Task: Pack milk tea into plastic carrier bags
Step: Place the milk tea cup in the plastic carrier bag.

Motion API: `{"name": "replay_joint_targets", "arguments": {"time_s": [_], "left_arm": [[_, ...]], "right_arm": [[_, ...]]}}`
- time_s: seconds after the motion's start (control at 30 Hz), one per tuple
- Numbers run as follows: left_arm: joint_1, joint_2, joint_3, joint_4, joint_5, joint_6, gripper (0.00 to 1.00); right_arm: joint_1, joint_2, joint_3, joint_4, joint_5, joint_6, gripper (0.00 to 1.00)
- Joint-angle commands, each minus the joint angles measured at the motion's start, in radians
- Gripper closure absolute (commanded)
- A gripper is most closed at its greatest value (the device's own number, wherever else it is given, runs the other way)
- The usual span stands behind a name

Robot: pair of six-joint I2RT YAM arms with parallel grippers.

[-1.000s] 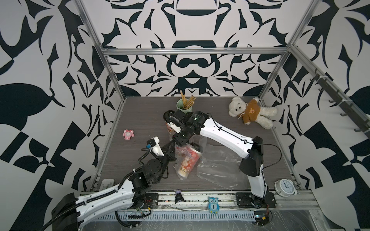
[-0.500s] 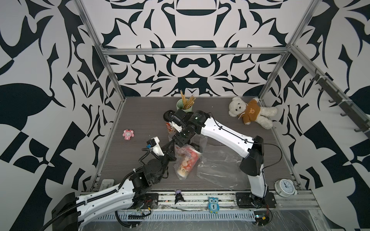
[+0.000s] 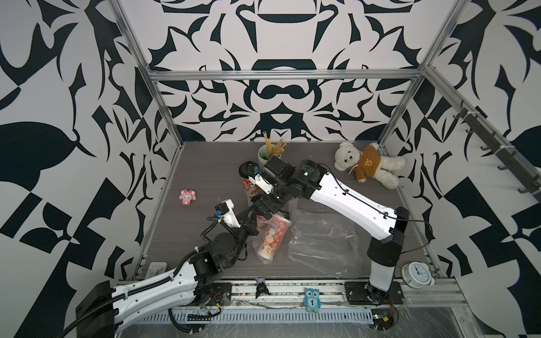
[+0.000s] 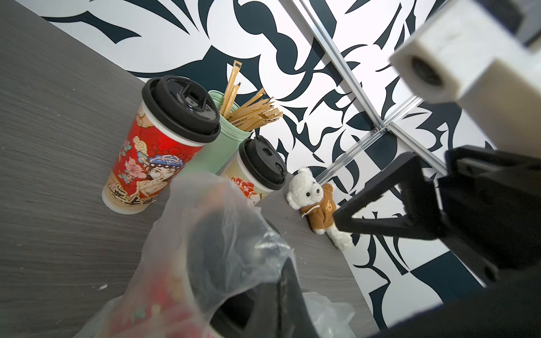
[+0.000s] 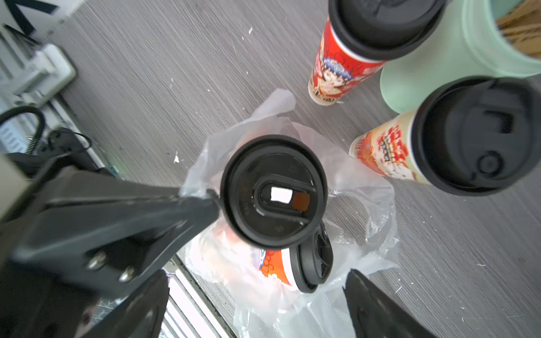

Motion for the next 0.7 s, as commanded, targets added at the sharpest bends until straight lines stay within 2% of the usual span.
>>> {"name": "replay_joint_targets", "arguments": {"time_s": [0.0,0.2,0.3,0.47,0.67], "left_arm": [[-0.003,-0.002,0.028,0.036,0.003,0.002,1.00],[-0.003,-0.002,0.029,0.033,0.005,0.002,1.00],[-0.002,-0.003,0.030,0.033,0.006,0.002,1.00],[-0.003,-0.006,0.034,0.022,0.008,0.002,1.00],[-0.003,-0.017,0.038,0.004,0.009,-0.001,1.00]], "right_arm": [[-0.040,-0.075,-0.061,0.025,0.001,0.018,0.03],[-0.243,-0.208,-0.313,0.174,-0.133,0.073,0.18],[-0.350,-0.247,-0.434,0.255,-0.216,0.088,0.22],[-0.479,-0.231,-0.553,0.371,-0.369,0.118,0.19],[-0.542,-0.191,-0.608,0.515,-0.512,0.167,0.16]]}}
